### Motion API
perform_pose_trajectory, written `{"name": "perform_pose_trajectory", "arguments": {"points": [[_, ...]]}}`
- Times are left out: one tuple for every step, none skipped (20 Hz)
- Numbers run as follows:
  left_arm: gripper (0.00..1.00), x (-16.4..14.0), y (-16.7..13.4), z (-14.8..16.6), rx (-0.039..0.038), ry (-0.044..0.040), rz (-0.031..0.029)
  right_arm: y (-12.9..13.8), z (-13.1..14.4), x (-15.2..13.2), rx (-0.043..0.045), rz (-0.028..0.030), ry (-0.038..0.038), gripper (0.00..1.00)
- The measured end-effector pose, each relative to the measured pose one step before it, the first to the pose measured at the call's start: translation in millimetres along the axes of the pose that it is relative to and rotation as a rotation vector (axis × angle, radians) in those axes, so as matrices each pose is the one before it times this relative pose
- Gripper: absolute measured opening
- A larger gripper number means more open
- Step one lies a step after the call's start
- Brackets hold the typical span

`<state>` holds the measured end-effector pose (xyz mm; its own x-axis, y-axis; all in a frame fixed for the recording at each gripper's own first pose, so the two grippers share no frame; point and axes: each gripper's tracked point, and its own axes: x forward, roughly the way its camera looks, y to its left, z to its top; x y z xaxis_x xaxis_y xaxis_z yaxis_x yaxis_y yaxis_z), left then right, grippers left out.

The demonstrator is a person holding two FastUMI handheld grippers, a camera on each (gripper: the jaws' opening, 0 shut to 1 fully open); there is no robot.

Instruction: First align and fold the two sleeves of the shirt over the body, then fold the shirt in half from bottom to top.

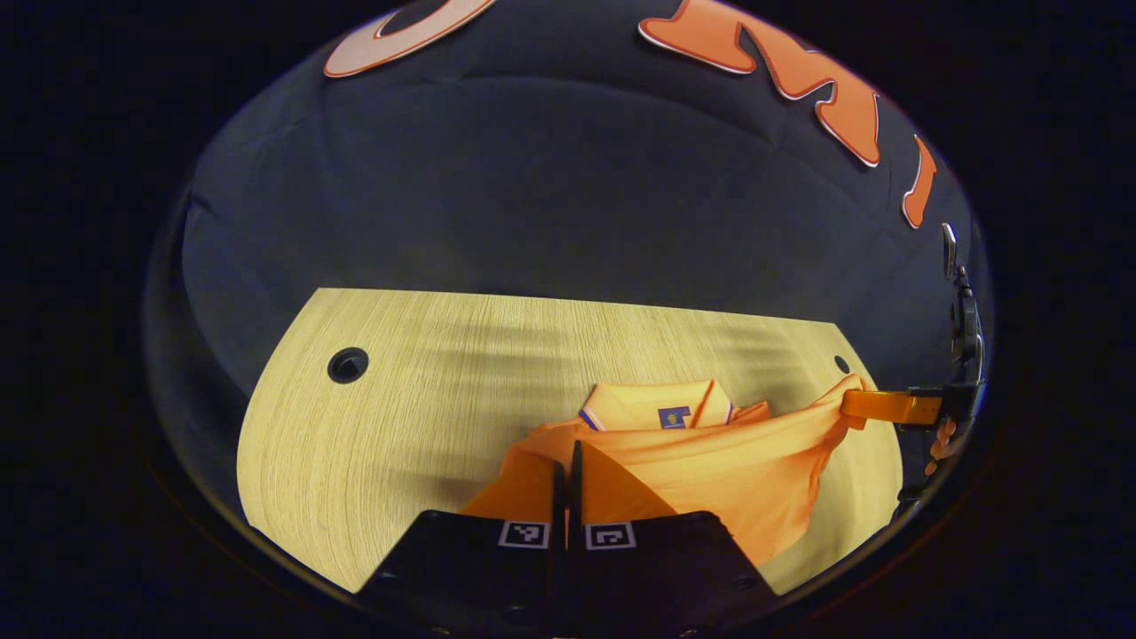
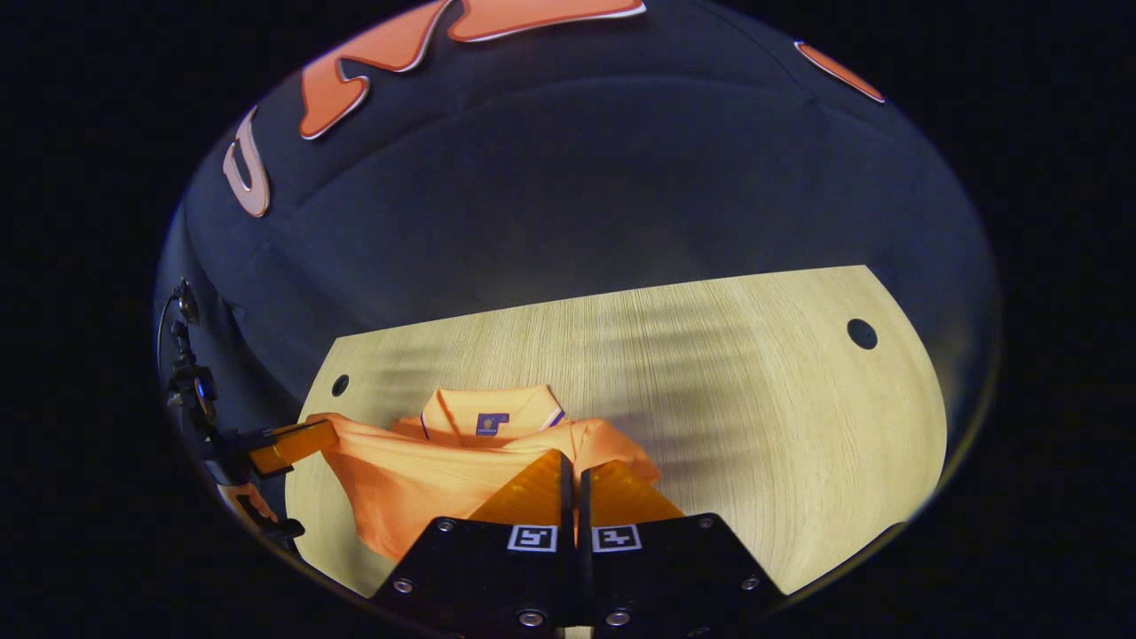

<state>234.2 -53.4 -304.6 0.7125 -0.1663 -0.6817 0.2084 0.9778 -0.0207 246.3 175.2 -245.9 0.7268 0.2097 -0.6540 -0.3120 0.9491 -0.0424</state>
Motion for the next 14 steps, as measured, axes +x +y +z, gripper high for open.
{"name": "perform_pose_trajectory", "arguments": {"points": [[0.0, 6.33, 0.65, -6.41, -0.00522, 0.02325, 0.00184, -3.43, -3.93, 7.27, 0.00917, -0.01193, 0.01115, 0.0], [0.01, 7.41, 2.22, -5.51, -0.00899, 0.02122, 0.0133, -0.52, -3.42, 7.78, 0.00266, -0.00447, 0.01326, 0.01], [0.01, 7.58, 1.96, -4.58, -0.01827, 0.00918, 0.01143, -1.7, -1.03, 5.61, 0.00026, -0.01147, 0.00673, 0.02], [0.01, 5.09, 0.59, -2.69, -0.02292, 0.00197, 0.00484, -2.45, -0.68, 5.41, -0.00347, -0.02038, -0.00226, 0.02], [0.02, 2.55, 1.92, -3.15, -0.01244, -0.00064, 0.00976, 1.9, -1.7, 5.84, -0.00096, -0.0107, -0.00643, 0.02], [0.04, 3.48, 1.02, -1.88, -0.00043, -0.00321, 0.00317, 1.2, 0.49, 3.98, 0.00266, -0.00381, -0.0048, 0.05], [0.06, 5.36, 3.79, 2.2, 0.01133, -0.00122, 0.01729, -0.08, 1.36, 2.71, 0.00494, -0.00587, -0.00682, 0.06], [0.17, 2.2, 3.13, 2.83, 0.00699, -0.00737, 0.01215, -1.49, 1.45, 1.44, 0.00601, -0.00477, -0.00304, 0.1], [0.24, 4.79, 0.56, 3.58, 0.00731, -0.00797, 0.0098, -0.71, -0.63, 2.77, 0.01108, -0.00288, 0.00224, 0.12], [0.41, 1.4, -1.61, 0.99, 0.00465, -0.0096, 0.00223, -0.82, 2.05, -0.49, 0.01271, 0.00106, 0.00435, 0.19], [0.56, -2.32, -0.88, 3.45, -0.0011, -0.01003, -0.0033, -0.75, -1.62, 0.8, 0.0061, -0.00291, 0.00005, 0.39], [0.71, -2.75, 2.15, 3.27, 0.00295, -0.01174, 0.01781, -3.75, 0.7, 1.54, 0.00004, -0.01206, -0.00528, 0.59], [0.85, -0.25, 5.49, 5.0, 0.00604, -0.01693, 0.02361, -1.86, 0.48, -1.54, -0.00759, -0.01012, -0.00526, 0.79], [1.0, -6.43, 1.66, 5.83, 0.007, -0.01728, 0.01601, -0.9, 2.45, -1.65, -0.01048, -0.00538, -0.00696, 0.99]]}}
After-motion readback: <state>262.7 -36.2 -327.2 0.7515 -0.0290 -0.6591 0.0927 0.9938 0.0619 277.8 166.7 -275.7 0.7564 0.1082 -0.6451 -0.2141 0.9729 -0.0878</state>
